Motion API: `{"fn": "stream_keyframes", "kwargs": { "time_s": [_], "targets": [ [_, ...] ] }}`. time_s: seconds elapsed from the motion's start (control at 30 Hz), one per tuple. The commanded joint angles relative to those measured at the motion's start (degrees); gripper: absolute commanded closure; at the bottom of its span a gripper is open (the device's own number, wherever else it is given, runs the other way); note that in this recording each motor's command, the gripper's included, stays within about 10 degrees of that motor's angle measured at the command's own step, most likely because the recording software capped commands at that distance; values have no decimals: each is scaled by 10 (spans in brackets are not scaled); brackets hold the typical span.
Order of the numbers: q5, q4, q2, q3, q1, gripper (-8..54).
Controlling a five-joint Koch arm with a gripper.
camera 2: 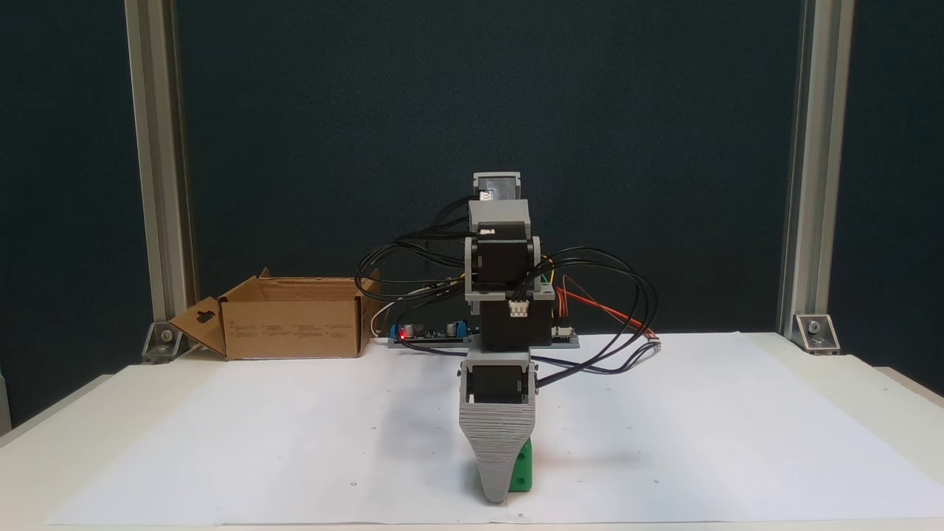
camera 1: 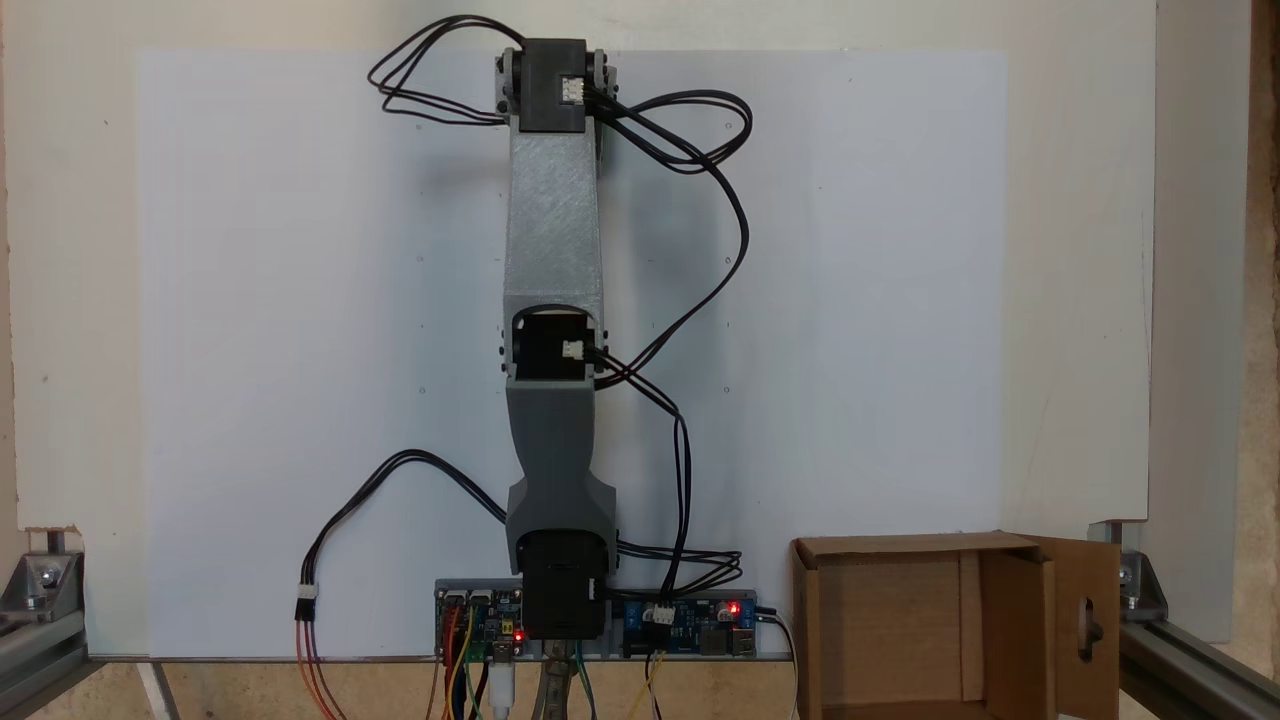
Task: Grasp a green dice and put it in the bin.
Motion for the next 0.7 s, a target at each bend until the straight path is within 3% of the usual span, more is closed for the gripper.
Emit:
{"fn": "stream_keyframes", "kwargs": {
  "time_s": [0.0,0.27,0.37,0.47,0.57,0.67],
  "targets": [
    [23,-5,8,-25,8,137],
    [24,-4,8,-22,7,144],
    [24,-4,8,-22,9,223],
    [24,-4,8,-21,9,242],
    [24,-4,8,-21,9,333],
    [25,-4,8,-21,10,335]
  ]
}}
